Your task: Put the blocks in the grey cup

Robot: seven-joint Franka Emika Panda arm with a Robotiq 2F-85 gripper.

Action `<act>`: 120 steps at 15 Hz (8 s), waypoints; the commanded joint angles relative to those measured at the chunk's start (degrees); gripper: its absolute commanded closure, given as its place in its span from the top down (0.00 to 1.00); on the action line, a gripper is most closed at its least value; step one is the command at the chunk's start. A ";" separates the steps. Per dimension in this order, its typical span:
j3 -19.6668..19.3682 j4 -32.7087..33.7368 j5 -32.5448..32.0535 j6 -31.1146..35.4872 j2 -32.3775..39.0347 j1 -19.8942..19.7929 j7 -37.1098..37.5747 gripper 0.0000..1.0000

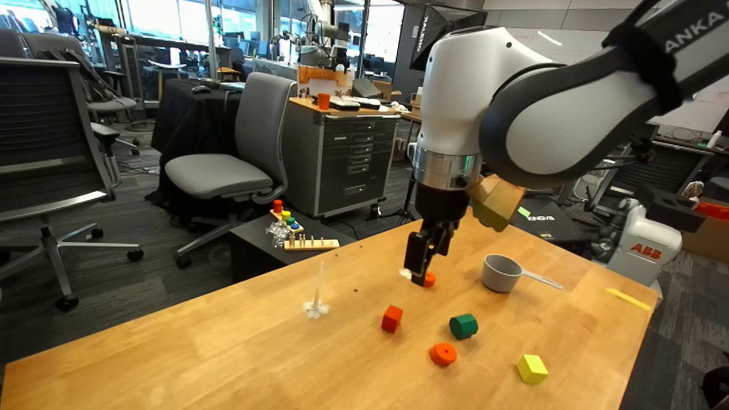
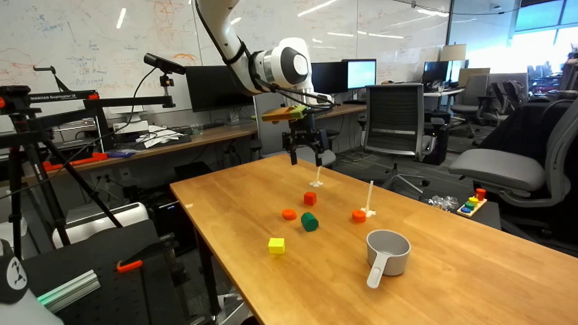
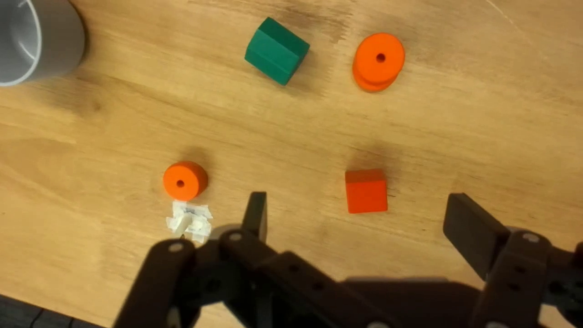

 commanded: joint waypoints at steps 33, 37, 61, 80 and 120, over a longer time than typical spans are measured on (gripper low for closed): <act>-1.77 36.79 3.34 -14.80 30.73 3.99 1.06 0.27; -1.91 33.98 4.60 -15.08 27.65 3.02 1.50 0.17; -13.50 11.75 4.22 -12.39 10.25 -10.19 9.39 0.38; -3.88 6.16 9.89 -3.87 7.95 0.67 16.66 1.00; -7.87 -6.74 8.00 3.15 5.14 1.33 24.94 1.00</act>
